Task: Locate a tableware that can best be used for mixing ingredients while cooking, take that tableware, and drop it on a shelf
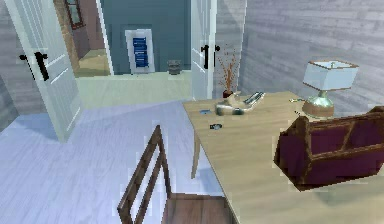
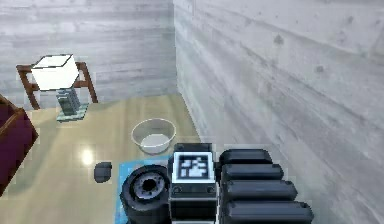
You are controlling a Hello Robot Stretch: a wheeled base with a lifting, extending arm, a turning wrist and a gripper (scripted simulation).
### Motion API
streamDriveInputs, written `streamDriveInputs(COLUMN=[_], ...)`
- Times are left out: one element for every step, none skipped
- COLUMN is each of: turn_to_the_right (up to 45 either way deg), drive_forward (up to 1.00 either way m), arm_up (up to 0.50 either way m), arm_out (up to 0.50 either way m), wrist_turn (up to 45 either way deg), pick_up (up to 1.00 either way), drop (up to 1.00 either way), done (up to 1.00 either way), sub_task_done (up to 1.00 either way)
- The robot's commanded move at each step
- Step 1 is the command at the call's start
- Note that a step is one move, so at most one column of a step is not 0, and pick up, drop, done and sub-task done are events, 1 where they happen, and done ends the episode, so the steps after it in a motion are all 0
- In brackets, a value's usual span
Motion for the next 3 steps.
streamDriveInputs(turn_to_the_right=[0.0,0.0,0.0], drive_forward=[0.0,0.0,0.0], arm_up=[0.0,0.0,0.0], arm_out=[0.38,0.0,0.0], wrist_turn=[0.0,45.0,30.0], pick_up=[0.0,0.0,0.0], drop=[0.0,0.0,0.0], done=[0.0,0.0,0.0], sub_task_done=[0.0,0.0,0.0])
